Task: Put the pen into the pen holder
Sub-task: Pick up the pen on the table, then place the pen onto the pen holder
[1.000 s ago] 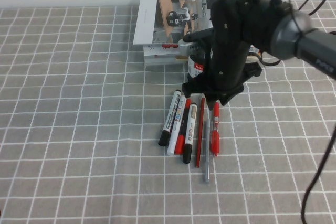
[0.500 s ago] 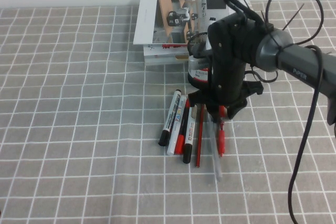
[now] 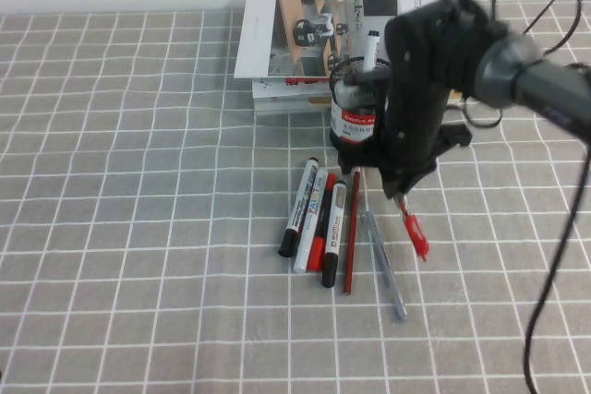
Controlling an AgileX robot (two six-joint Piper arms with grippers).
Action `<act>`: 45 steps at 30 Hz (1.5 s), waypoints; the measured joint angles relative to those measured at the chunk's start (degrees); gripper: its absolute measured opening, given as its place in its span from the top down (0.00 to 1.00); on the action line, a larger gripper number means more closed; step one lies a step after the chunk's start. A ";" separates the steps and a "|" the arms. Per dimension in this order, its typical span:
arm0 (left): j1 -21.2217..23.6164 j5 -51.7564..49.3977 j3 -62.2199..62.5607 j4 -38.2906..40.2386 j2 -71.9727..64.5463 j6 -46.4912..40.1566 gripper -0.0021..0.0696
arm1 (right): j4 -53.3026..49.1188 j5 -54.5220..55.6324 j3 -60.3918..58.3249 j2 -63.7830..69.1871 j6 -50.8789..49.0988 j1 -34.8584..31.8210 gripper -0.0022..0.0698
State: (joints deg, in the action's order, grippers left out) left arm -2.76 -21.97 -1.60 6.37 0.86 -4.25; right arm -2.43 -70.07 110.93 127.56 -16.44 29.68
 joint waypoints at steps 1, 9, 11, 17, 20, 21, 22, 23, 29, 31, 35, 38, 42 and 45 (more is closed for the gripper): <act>0.00 0.00 0.00 0.00 0.00 0.00 0.98 | 0.00 0.28 -0.66 -1.84 0.63 0.00 0.89; 0.00 0.00 0.00 0.00 0.00 0.00 0.98 | -3.23 17.80 -19.23 -22.06 2.69 0.00 0.89; 0.00 0.00 0.00 0.00 0.00 0.00 0.98 | -3.84 26.64 -28.30 -27.23 4.05 0.00 0.89; 0.00 0.00 0.00 0.00 0.00 0.00 0.98 | -2.18 52.46 -48.13 -37.61 5.30 -5.00 0.89; 0.00 0.00 0.00 0.00 0.00 0.00 0.98 | 3.47 62.19 -51.64 -37.94 5.30 -8.12 0.89; 0.00 0.00 0.00 0.00 0.00 0.00 0.98 | 4.27 65.65 -51.97 -37.94 5.30 -8.47 0.89; 0.00 0.00 0.00 0.00 0.00 0.00 0.98 | 4.27 69.52 -51.94 -37.94 5.30 -8.50 0.89; 0.00 0.00 0.00 0.00 0.00 0.00 0.98 | 3.75 73.94 -51.94 -37.94 5.30 -8.50 0.89; 0.00 0.00 0.00 0.00 0.00 0.00 0.98 | -4.11 100.56 -51.94 -36.68 0.75 -8.50 0.89; 0.00 0.00 0.00 0.00 0.00 0.00 0.98 | -6.11 108.03 -51.36 -34.83 -0.57 -8.50 0.89; 0.00 0.00 0.00 0.00 0.00 0.00 0.98 | -8.71 113.90 -48.97 -28.86 -1.39 -8.39 0.89; 0.00 0.00 0.00 0.00 0.00 0.00 0.98 | -10.16 115.19 -47.30 -23.97 -1.52 -8.39 0.89; 0.00 0.00 0.00 0.00 0.00 0.00 0.98 | -13.22 116.61 -45.21 -19.13 -1.62 -8.39 0.89; 0.00 0.00 0.00 0.00 0.00 0.00 0.98 | -14.06 116.73 -44.47 -16.45 -1.75 -8.39 0.89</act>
State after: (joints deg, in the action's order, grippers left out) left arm -2.76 -21.97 -1.60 6.37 0.86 -4.25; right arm -16.49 46.66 66.46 111.11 -18.19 21.29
